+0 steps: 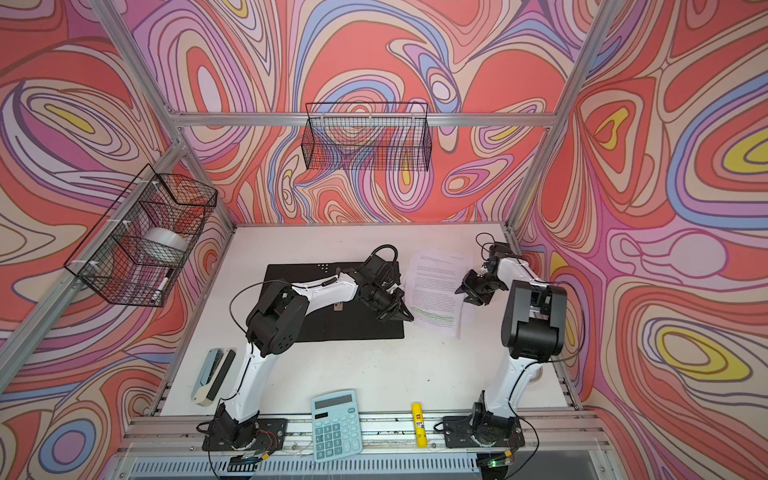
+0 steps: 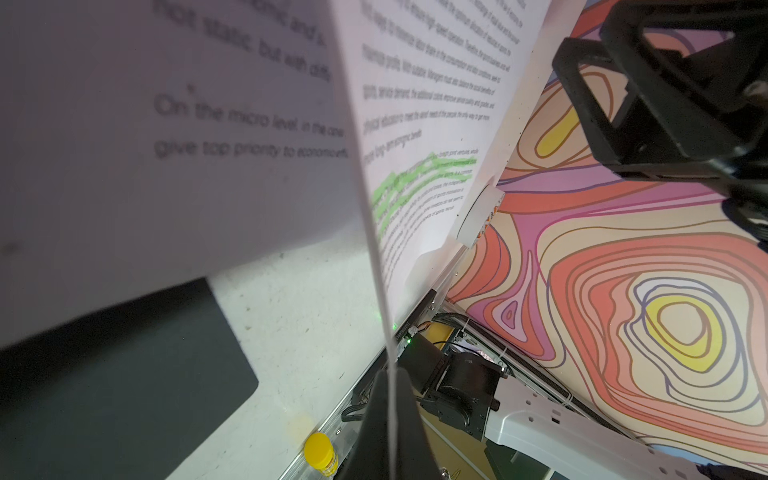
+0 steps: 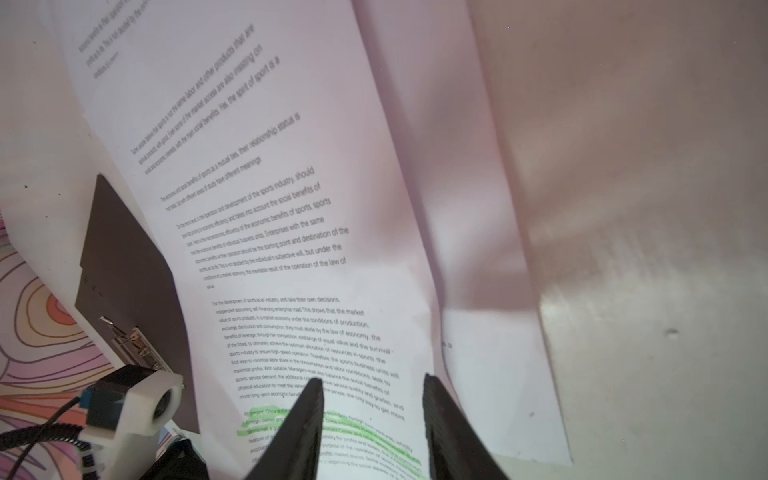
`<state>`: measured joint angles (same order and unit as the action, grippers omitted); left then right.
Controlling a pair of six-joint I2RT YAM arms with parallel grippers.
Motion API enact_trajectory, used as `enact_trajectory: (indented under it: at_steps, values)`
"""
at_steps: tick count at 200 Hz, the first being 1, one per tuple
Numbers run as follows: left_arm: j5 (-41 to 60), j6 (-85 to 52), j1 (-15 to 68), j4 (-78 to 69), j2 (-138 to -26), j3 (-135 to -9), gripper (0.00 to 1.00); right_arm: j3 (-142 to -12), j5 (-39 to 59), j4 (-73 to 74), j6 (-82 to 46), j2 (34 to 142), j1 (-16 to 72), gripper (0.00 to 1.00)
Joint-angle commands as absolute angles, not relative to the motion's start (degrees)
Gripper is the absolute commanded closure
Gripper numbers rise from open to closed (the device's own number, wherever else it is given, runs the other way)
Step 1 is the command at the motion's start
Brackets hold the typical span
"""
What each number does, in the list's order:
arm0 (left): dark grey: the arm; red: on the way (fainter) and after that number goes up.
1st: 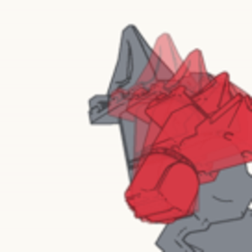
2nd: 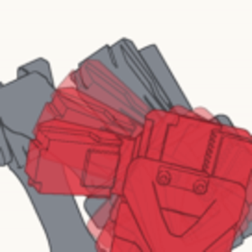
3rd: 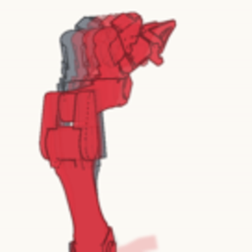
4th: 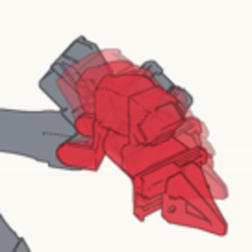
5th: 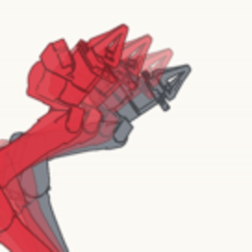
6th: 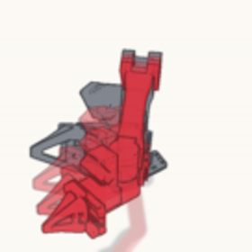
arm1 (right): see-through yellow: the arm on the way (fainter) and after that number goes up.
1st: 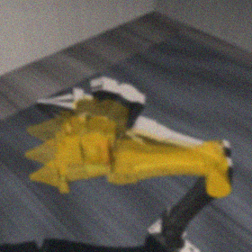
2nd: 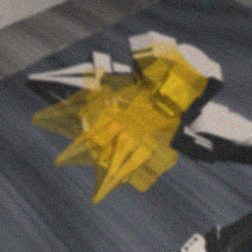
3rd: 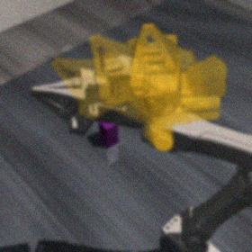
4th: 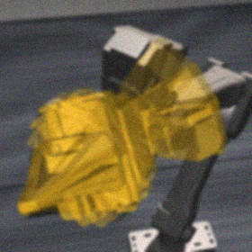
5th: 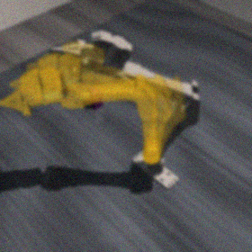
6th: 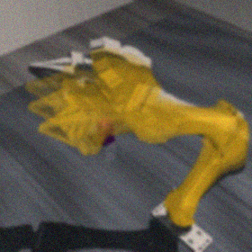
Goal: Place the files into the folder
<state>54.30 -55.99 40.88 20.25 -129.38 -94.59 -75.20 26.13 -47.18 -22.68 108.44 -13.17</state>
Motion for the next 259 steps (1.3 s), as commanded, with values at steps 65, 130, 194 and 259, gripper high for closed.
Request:
enact_trajectory:
  at_steps: [65, 130, 194, 259]
  values:
    - [47.6, -44.2, 38.3, 28.6, -114.7, -92.9, 1.0, -80.2, 19.3, -49.2, -21.6, 107.7, -13.6, 0.55]
    - [43.1, -46.9, 32.6, 25.2, -107.1, -79.5, 1.0, -83.5, 16.2, -51.8, -21.2, 105.0, -13.4, 0.56]
    - [34.0, -48.9, 30.5, 28.8, -105.5, -72.4, 1.0, -85.7, 20.7, -51.9, -19.2, 109.0, -5.4, 0.57]
    - [30.2, -49.4, 29.0, 30.7, -106.2, -68.7, 1.0, -86.5, 25.2, -47.6, -20.1, 116.4, 1.9, 0.57]
